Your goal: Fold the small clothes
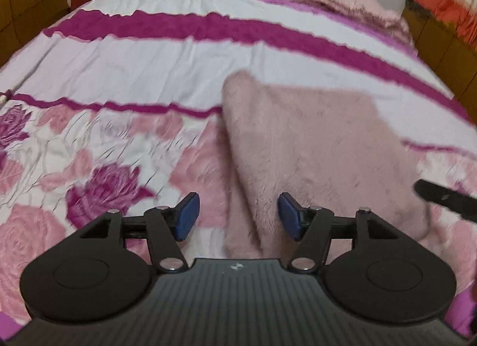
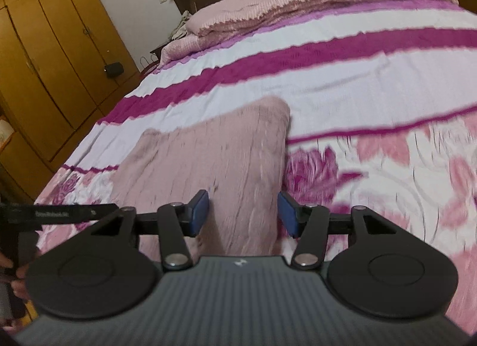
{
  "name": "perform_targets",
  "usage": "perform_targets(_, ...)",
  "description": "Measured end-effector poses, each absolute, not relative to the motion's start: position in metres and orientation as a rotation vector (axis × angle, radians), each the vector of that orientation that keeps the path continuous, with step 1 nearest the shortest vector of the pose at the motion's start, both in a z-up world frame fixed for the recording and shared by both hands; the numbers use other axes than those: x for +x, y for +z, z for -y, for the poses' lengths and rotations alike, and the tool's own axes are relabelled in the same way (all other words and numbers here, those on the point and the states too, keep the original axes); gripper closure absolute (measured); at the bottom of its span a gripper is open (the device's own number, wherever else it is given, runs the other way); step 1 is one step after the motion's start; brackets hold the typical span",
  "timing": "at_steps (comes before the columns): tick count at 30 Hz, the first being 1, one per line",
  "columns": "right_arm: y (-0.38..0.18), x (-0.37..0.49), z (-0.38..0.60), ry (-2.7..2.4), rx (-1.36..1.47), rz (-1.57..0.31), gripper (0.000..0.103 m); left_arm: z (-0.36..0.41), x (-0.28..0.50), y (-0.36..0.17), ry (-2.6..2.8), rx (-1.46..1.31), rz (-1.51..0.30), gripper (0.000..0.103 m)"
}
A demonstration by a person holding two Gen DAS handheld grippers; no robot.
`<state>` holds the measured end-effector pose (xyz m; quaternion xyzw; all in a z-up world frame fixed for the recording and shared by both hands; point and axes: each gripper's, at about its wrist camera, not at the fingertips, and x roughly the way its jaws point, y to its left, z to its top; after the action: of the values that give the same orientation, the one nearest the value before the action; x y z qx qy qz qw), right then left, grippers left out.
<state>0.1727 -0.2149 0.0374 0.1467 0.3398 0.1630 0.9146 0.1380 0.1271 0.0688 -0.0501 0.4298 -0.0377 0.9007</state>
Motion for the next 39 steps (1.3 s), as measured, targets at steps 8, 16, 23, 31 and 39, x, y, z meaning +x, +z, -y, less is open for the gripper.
perform_targets(8, 0.006, 0.16, 0.209, 0.388, 0.289, -0.787, 0.047, -0.133, 0.132, 0.061, -0.034, -0.074, -0.914, 0.026)
perform_targets(16, 0.033, 0.165, 0.23, 0.407, 0.364, -0.685, 0.021, -0.138, 0.14, 0.079, -0.111, -0.195, -0.877, 0.013)
perform_targets(23, 0.01, 0.207, 0.233, 0.452, 0.426, -0.787, 0.02, -0.139, 0.164, 0.051, -0.175, -0.364, -0.941, 0.012)
perform_targets(31, -0.008, 0.236, 0.216, 0.568, 0.497, -0.824, 0.029, -0.132, 0.187, 0.027, -0.359, -0.516, -0.942, 0.014)
perform_targets(39, 0.019, 0.238, 0.221, 0.645, 0.636, -0.765, 0.054, -0.138, 0.181, 0.042, -0.399, -0.619, -0.901, 0.035)
